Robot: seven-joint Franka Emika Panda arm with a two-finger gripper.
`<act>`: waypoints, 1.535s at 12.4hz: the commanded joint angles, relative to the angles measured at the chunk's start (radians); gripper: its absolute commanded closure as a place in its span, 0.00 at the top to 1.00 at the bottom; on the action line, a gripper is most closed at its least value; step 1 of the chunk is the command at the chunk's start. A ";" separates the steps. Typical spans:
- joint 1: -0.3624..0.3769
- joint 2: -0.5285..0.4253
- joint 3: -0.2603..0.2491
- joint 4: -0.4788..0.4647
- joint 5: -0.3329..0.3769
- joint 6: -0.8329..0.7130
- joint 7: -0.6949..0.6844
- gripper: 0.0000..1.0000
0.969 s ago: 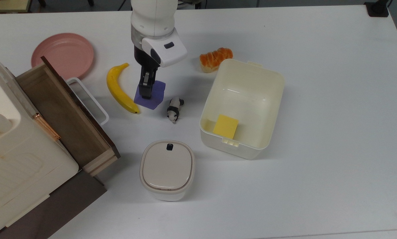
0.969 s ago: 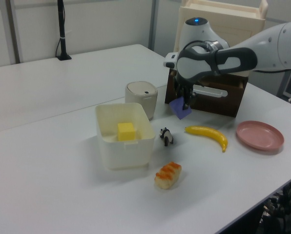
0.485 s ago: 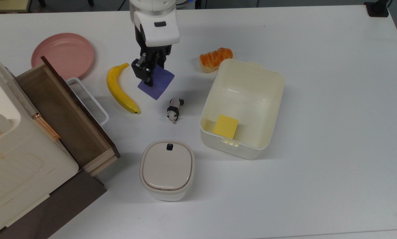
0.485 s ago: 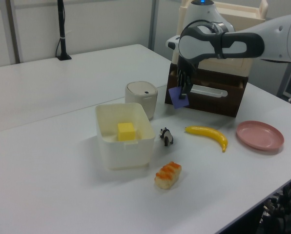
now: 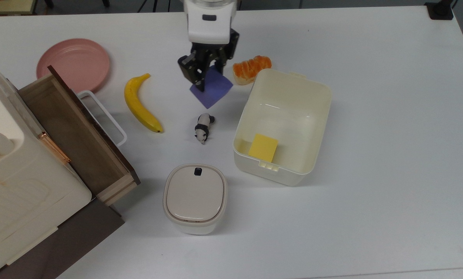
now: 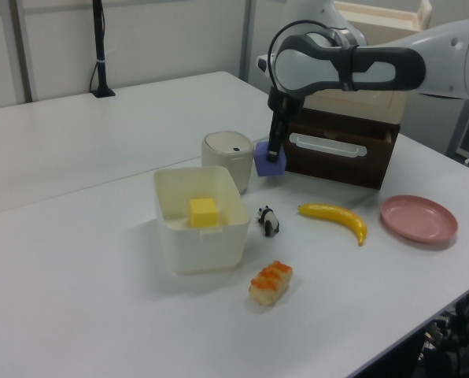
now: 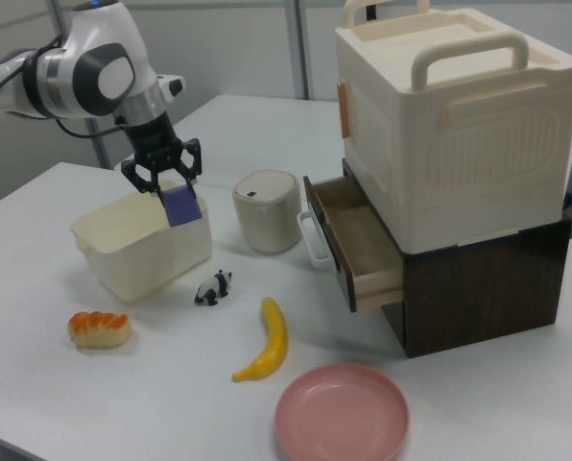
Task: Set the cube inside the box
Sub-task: 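Carry the purple cube over the cream bin and release it inside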
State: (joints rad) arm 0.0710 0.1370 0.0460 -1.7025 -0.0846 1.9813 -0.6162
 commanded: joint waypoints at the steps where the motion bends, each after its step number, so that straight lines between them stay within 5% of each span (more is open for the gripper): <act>1: 0.021 -0.017 0.017 0.000 0.031 -0.024 0.153 0.36; 5: 0.065 -0.011 0.021 0.000 0.057 -0.016 0.390 0.36; 12: 0.116 0.016 0.101 -0.002 0.057 0.094 0.728 0.42; 13: 0.119 0.018 0.101 -0.002 0.058 0.114 0.765 0.46; 14: 0.119 0.018 0.103 -0.003 0.059 0.135 0.820 0.88; 16: 0.121 0.016 0.104 -0.005 0.055 0.137 0.831 1.00; 19: 0.121 0.016 0.104 -0.005 0.054 0.137 0.834 1.00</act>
State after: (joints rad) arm 0.1855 0.1582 0.1538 -1.7025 -0.0414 2.1009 0.1967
